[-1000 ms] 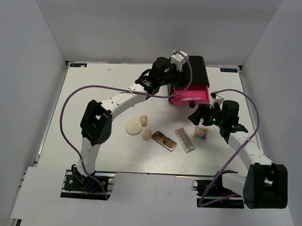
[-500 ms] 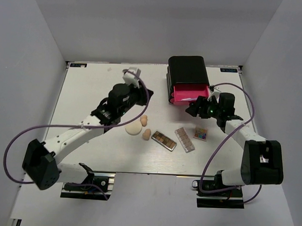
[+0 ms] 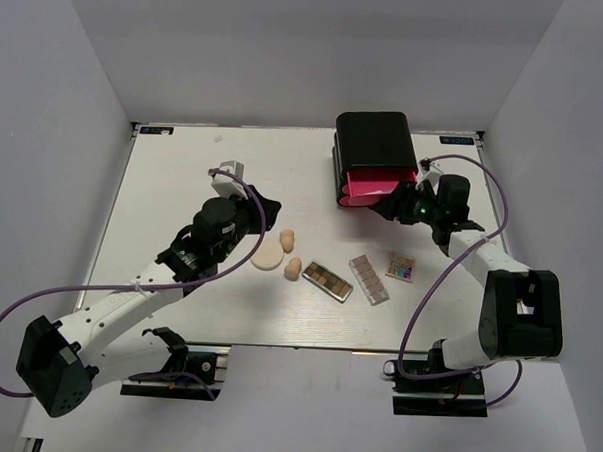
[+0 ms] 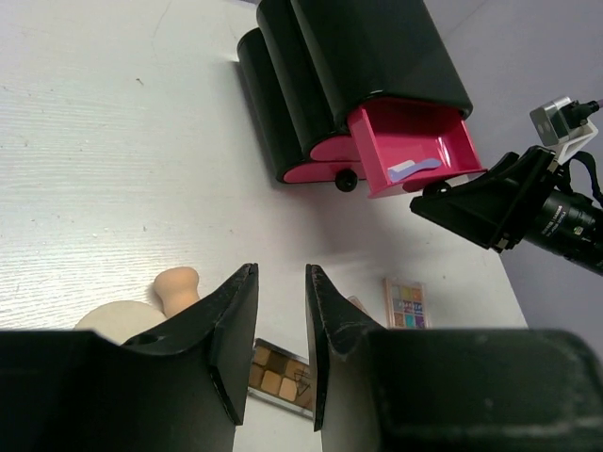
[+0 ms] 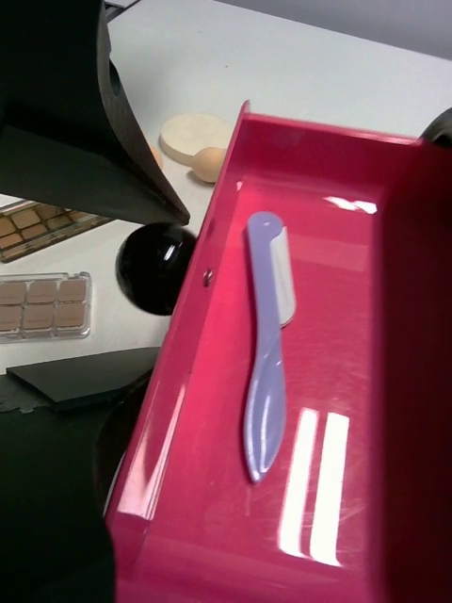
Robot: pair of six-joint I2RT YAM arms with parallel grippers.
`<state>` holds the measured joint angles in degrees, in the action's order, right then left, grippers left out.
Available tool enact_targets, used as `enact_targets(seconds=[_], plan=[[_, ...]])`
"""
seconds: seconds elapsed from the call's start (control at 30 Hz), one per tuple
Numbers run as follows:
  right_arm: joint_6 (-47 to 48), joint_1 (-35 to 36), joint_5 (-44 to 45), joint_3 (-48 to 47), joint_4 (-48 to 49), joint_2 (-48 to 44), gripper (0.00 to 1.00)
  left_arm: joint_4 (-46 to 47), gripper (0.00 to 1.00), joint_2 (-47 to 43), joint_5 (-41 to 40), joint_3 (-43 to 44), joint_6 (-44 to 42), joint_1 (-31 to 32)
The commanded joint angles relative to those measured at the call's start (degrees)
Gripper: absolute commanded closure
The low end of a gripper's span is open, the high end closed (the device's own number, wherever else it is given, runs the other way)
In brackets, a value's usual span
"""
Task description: Organize the makeup
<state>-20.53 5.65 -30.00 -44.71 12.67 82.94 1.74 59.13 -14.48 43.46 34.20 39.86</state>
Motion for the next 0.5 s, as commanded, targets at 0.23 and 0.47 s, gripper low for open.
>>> enact_targets(seconds=[0.23,0.47], plan=[[0.14,0.06,0.65,-5.39,7.19,3.46,0.47,0.72,0.63,0.80,-0.81,-0.57,1.84,-0.04],[-1.35,0.24,0.64,-7.14,11.06,6.09,0.49,1.43,0.63,1.33,-0.55,-0.92,2.45,-0.04]])
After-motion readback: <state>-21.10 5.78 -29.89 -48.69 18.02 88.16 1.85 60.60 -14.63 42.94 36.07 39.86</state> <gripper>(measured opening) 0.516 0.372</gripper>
